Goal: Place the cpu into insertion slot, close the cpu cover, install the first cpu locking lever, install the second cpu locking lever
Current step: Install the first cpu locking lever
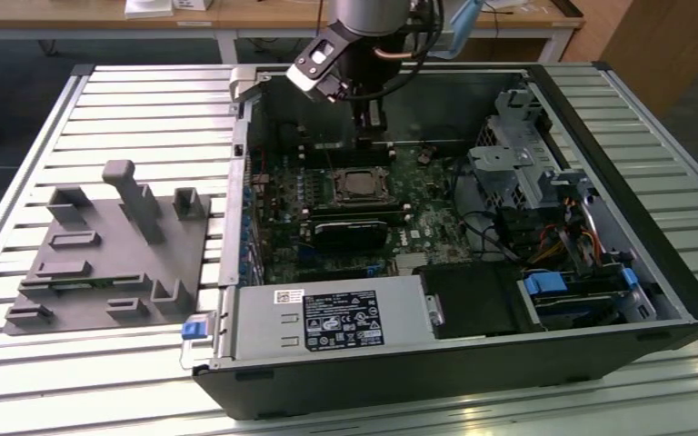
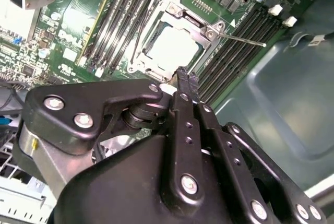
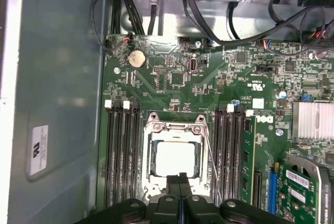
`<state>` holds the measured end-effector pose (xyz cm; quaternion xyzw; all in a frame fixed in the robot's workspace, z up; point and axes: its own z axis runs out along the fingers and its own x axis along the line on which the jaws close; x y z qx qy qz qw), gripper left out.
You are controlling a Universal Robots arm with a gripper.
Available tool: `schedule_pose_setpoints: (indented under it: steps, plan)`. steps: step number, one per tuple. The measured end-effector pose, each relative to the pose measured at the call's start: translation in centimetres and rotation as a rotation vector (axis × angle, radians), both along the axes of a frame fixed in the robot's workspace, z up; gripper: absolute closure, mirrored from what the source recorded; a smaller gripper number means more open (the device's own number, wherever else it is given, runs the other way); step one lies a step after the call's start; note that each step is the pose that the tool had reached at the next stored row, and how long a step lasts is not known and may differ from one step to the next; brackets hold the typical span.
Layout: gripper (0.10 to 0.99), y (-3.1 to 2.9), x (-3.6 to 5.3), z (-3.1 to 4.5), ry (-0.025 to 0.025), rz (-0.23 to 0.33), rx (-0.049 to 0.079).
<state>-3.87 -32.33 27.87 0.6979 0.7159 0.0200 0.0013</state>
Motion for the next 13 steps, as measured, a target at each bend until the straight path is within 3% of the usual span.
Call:
schedule_pose_setpoints:
  steps: [7,13]
  plan:
    - [0.98,0.0,0.0,1.25,-0.0001,0.0,0.0]
    - [0.98,0.0,-0.01,1.47,-0.0003,0.007,0.0]
